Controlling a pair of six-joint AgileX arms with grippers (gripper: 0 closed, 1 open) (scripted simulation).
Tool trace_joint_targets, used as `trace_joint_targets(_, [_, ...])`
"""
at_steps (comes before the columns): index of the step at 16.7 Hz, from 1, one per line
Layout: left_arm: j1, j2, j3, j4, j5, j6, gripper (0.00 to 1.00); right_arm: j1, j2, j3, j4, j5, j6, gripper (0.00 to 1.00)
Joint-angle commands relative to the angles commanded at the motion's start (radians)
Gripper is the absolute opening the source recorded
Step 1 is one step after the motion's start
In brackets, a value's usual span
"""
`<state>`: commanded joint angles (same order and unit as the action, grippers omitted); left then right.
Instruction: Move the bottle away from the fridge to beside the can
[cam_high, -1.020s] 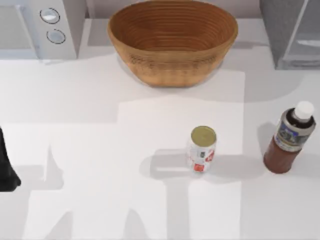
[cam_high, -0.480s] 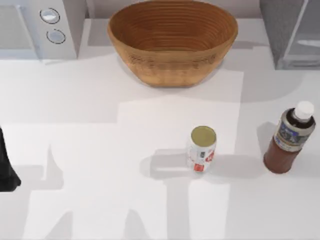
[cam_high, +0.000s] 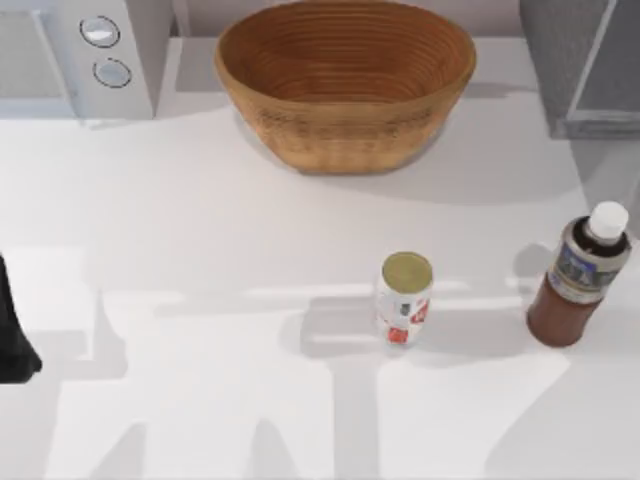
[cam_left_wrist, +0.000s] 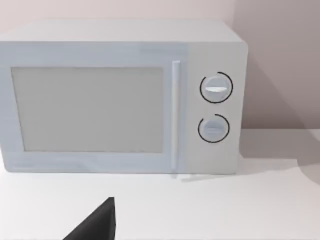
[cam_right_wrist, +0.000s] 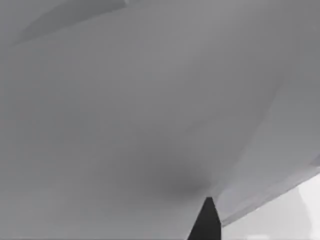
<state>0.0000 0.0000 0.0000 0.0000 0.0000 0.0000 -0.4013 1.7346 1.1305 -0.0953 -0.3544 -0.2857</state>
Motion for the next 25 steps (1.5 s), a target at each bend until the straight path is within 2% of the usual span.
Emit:
trace_joint_targets(4, [0.000, 0.000, 0.000, 0.000, 0.000, 0.000, 1.00, 0.269, -0.068, -0.093, 0.104, 0.212, 0.185, 1.00])
trace_joint_targets(7, [0.000, 0.000, 0.000, 0.000, 0.000, 0.000, 1.00, 0.363, -0.102, -0.134, 0.153, 0.302, 0.267, 1.00])
trace_joint_targets(15, [0.000, 0.000, 0.000, 0.000, 0.000, 0.000, 1.00, 0.358, -0.068, -0.104, 0.149, 0.318, 0.274, 1.00])
trace_joint_targets(25, [0.000, 0.000, 0.000, 0.000, 0.000, 0.000, 1.00, 0.360, 0.248, 0.300, 0.063, 0.326, 0.276, 1.00])
